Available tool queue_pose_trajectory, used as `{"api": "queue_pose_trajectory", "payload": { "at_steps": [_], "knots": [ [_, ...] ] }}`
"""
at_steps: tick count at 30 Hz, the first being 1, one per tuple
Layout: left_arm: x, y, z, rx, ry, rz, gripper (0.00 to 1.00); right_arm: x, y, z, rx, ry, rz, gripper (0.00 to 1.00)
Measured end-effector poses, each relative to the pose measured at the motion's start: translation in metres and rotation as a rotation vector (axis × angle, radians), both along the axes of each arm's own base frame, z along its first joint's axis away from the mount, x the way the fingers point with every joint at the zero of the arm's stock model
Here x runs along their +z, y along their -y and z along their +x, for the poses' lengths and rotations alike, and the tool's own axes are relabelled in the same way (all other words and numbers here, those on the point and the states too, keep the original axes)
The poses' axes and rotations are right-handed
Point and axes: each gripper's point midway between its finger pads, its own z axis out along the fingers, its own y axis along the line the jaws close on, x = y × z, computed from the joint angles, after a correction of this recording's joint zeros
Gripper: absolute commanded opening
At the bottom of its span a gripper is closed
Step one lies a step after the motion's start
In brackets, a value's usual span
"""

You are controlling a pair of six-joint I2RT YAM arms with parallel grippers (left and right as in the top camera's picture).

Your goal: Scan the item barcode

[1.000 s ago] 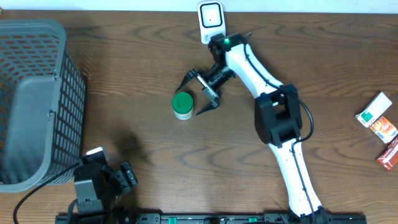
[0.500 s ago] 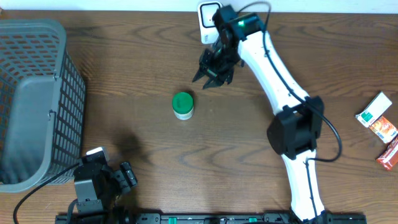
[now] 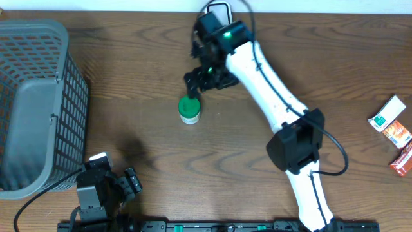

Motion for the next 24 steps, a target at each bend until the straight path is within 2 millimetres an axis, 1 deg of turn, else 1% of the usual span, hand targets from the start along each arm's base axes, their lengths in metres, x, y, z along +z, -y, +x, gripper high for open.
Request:
{"api": "queue_pose_trajectory", "payload": {
  "at_steps": [2, 4, 8, 11, 15, 17, 20, 24],
  "knots": [
    [0.000, 0.000, 0.000, 0.000, 0.000, 0.000, 0.86, 0.000, -0.009, -0.007, 0.039, 0.009, -0.006, 0.99],
    [0.000, 0.000, 0.000, 0.000, 0.000, 0.000, 0.86, 0.000, -0.016, -0.008, 0.059, 0.033, -0.009, 0.99],
    [0.000, 0.000, 0.000, 0.000, 0.000, 0.000, 0.86, 0.002, -0.032, 0.000, 0.089, 0.112, 0.004, 0.99],
    [0.000, 0.000, 0.000, 0.000, 0.000, 0.000, 0.86, 0.003, -0.039, 0.008, 0.125, 0.181, -0.004, 0.99],
    [0.000, 0.000, 0.000, 0.000, 0.000, 0.000, 0.86, 0.004, -0.043, 0.013, 0.228, 0.263, -0.039, 0.99],
    [0.000, 0.000, 0.000, 0.000, 0.000, 0.000, 0.86, 0.004, -0.043, 0.010, 0.313, 0.284, -0.064, 0.99],
    [0.000, 0.000, 0.000, 0.000, 0.000, 0.000, 0.86, -0.001, -0.037, 0.004, 0.449, 0.285, -0.106, 0.99],
    [0.000, 0.000, 0.000, 0.000, 0.000, 0.000, 0.86, -0.009, -0.035, 0.000, 0.618, 0.295, -0.127, 0.83]
  ]
}}
